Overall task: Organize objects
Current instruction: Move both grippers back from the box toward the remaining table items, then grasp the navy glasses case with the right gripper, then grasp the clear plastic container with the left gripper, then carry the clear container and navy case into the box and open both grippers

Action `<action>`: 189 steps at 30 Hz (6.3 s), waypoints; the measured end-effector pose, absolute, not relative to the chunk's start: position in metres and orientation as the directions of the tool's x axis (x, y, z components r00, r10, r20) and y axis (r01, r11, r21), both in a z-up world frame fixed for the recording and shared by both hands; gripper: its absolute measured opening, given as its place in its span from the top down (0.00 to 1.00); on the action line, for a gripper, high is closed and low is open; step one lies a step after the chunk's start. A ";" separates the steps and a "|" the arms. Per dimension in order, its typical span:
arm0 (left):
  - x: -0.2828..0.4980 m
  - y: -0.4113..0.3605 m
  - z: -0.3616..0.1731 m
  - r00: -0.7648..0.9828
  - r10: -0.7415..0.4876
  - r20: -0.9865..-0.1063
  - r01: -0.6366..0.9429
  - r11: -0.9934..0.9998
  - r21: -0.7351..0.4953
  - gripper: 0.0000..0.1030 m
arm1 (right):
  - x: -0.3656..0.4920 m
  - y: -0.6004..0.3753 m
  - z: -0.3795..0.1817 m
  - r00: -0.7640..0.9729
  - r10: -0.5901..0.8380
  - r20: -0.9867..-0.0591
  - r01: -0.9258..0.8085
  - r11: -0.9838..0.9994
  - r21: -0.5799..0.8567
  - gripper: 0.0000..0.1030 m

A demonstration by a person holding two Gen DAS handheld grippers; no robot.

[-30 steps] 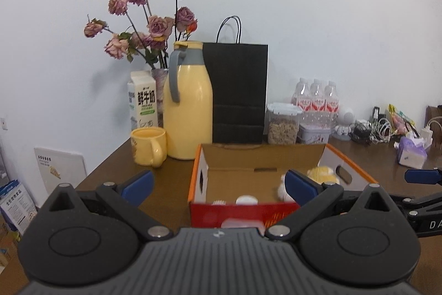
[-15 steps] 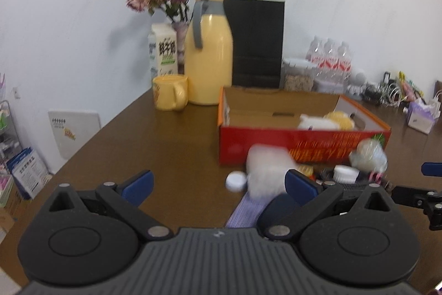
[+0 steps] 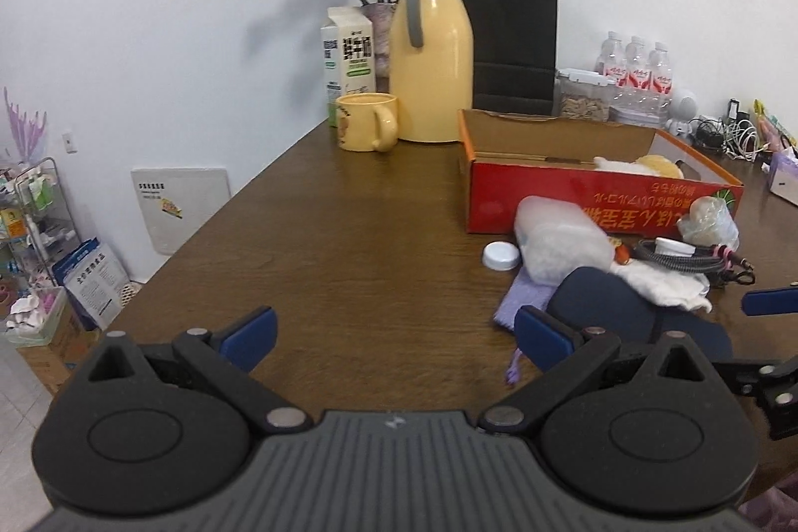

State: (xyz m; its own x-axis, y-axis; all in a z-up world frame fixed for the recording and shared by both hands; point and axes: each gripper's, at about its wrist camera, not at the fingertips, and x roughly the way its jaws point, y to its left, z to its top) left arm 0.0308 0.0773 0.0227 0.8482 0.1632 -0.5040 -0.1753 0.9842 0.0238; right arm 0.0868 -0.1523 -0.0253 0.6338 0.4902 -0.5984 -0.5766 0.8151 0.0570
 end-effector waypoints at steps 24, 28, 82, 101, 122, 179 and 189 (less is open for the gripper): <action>0.022 0.092 0.013 0.826 0.170 -0.537 -0.209 0.978 -0.012 0.00 | 0.110 -0.125 -0.037 0.550 0.567 -0.613 -0.656 0.748 0.103 0.29; 0.021 0.093 0.012 0.825 0.174 -0.537 -0.216 0.976 -0.015 0.00 | 0.103 -0.127 -0.035 0.567 0.567 -0.597 -0.656 0.750 0.089 0.35; 0.153 -0.006 0.017 0.834 0.058 -0.549 -0.055 0.998 0.021 0.00 | 0.133 -0.262 0.007 0.802 0.359 -0.477 -0.356 0.929 0.100 0.37; 0.195 -0.014 -0.007 0.791 0.050 -0.610 -0.074 0.997 -0.014 0.35 | 0.156 -0.252 -0.003 0.787 0.373 -0.491 -0.371 0.923 0.106 0.37; 0.175 -0.009 0.078 0.921 -0.030 -0.387 0.013 0.999 -0.047 0.35 | 0.183 -0.223 0.048 0.826 0.401 -0.396 -0.416 0.908 0.051 0.37; 0.275 -0.011 0.079 0.910 0.042 -0.413 -0.040 0.999 0.013 0.00 | 0.313 -0.182 0.047 0.779 0.327 -0.535 -0.427 0.901 -0.071 0.00; 0.229 -0.002 0.087 0.917 0.041 -0.397 -0.039 0.999 0.015 0.00 | 0.260 -0.192 0.059 0.803 0.342 -0.488 -0.425 0.903 -0.065 0.00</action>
State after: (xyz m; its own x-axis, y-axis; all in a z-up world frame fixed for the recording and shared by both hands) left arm 0.2291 -0.0020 0.0873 0.9167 0.0413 -0.3975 -0.0386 0.9991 0.0146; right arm 0.2601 -0.1917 0.0594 0.8027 0.3425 -0.4883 -0.4250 0.9028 -0.0654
